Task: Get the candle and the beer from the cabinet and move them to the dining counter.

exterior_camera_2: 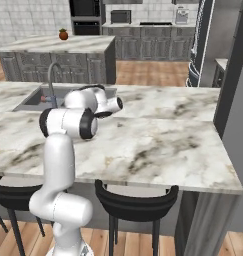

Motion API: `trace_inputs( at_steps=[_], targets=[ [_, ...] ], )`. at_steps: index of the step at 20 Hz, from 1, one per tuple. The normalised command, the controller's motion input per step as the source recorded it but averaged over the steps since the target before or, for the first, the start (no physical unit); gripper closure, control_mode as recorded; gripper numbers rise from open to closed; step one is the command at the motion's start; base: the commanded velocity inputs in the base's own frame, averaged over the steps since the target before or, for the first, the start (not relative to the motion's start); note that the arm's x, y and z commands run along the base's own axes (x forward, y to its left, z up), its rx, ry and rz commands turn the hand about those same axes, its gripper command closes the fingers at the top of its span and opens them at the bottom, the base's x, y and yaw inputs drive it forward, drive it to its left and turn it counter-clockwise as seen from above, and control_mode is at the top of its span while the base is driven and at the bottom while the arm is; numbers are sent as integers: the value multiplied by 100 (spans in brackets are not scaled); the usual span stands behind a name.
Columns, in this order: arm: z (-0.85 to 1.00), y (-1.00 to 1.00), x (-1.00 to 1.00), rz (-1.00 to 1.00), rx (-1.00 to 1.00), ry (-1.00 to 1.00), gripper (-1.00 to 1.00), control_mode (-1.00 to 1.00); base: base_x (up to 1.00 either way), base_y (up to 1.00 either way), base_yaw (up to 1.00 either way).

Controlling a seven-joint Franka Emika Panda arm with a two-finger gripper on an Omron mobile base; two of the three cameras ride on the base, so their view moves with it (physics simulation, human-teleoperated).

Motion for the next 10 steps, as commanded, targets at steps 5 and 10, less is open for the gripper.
trace_inputs(
  at_steps=[5, 10],
  targets=[
    [79, 0, -33, -9, 0, 4, -100, -100, 0, 0, 0],
    [55, 0, -51, -8, -1, 1, -100, -100, 0, 0, 0]
  ],
)
